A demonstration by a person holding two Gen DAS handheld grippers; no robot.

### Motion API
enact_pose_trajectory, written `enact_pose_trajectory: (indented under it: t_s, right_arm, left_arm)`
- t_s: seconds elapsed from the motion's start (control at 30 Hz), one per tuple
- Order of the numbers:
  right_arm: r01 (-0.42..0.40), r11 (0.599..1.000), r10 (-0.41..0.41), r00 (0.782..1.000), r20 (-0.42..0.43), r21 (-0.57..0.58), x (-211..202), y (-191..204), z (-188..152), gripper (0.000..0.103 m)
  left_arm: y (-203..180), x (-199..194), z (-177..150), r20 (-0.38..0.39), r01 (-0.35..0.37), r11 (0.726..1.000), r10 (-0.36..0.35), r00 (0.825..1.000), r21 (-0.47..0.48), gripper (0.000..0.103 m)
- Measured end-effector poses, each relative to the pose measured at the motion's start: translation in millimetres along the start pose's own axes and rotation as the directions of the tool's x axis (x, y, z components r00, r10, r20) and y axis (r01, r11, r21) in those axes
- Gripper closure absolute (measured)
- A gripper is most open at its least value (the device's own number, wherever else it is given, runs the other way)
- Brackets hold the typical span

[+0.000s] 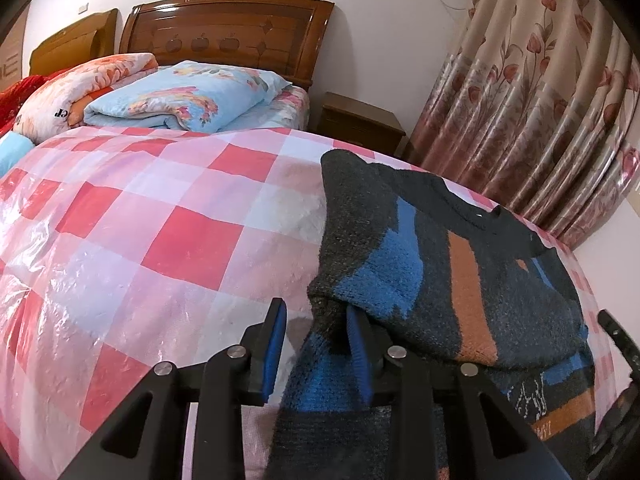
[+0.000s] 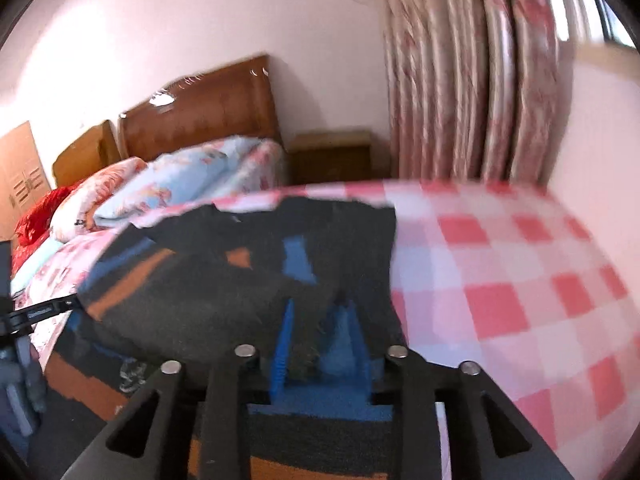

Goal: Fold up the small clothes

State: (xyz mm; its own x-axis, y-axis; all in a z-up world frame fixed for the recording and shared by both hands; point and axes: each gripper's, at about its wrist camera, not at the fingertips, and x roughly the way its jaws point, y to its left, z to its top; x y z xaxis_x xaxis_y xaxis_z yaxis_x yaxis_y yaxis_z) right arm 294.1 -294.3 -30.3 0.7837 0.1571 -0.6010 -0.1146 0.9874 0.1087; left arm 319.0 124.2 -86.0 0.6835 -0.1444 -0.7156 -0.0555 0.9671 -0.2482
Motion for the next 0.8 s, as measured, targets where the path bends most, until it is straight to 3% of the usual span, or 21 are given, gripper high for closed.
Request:
enact_pose_trajectory:
  t_s: [0.03, 0.07, 0.2, 0.23, 0.3, 0.4, 0.47, 0.5, 0.6, 0.7, 0.73, 0.8]
  right_arm:
    - [-0.009, 0.999, 0.009, 1.0, 0.001, -0.031, -2, 6, 1, 0.059]
    - [-0.012, 0.996, 0.012, 1.0, -0.007, -0.092, 0, 19, 2, 0.0]
    - [-0.013, 0.979, -0.013, 0.992, -0.125, -0.203, 37, 44, -9, 0.0]
    - [0.0, 0.98, -0.036, 0.984, -0.176, -0.199, 50, 43, -13, 0.0]
    - [0.01, 0.99, -0.033, 0.986, -0.162, -0.138, 44, 32, -8, 0.0]
    - [-0.027, 0.997, 0.014, 0.981, -0.192, -0.07, 47, 18, -6, 0.0]
    - [-0.014, 0.996, -0.004, 0.981, -0.192, -0.093, 46, 23, -4, 0.0]
    - [-0.008, 0.995, -0.013, 0.981, -0.192, -0.103, 46, 25, -4, 0.0]
    - [-0.007, 0.995, -0.013, 0.981, -0.191, -0.104, 44, 26, -3, 0.0]
    - [-0.007, 0.995, -0.013, 0.982, -0.19, -0.104, 44, 26, -6, 0.0]
    - [-0.007, 0.994, -0.013, 0.982, -0.19, -0.105, 47, 24, -8, 0.0]
    - [-0.01, 0.995, -0.009, 0.982, -0.19, -0.101, 48, 24, -8, 0.0]
  left_arm:
    - [0, 0, 0, -0.001, -0.001, 1.0, 0.001, 1.0, 0.0, 0.071]
    - [0, 0, 0, 0.0, -0.002, 1.0, 0.002, 1.0, 0.0, 0.071]
    - [1, -2, -1, -0.002, 0.003, 1.0, -0.003, 1.0, -0.006, 0.071]
    - [2, -2, -2, -0.007, 0.006, 1.0, -0.006, 1.0, -0.006, 0.071]
    - [3, -10, -6, 0.004, 0.002, 1.0, -0.002, 1.0, -0.005, 0.072]
    - [7, -41, -15, 0.126, -0.023, 0.998, 0.03, 0.992, -0.051, 0.073]
    - [2, -63, -16, 0.219, 0.018, 0.997, -0.003, 0.976, -0.069, 0.075]
    - [-5, -68, -11, 0.229, 0.042, 0.998, -0.028, 0.973, -0.054, 0.074]
    - [-42, -59, 15, 0.166, 0.11, 0.993, -0.116, 0.979, 0.042, 0.073]
    - [-69, -13, 44, -0.005, 0.199, 0.979, -0.199, 0.98, 0.042, 0.073]
    - [-71, 2, 48, -0.04, 0.191, 0.981, -0.19, 0.981, 0.03, 0.073]
    - [-65, 39, 50, -0.117, 0.106, 0.994, -0.107, 0.987, -0.013, 0.074]
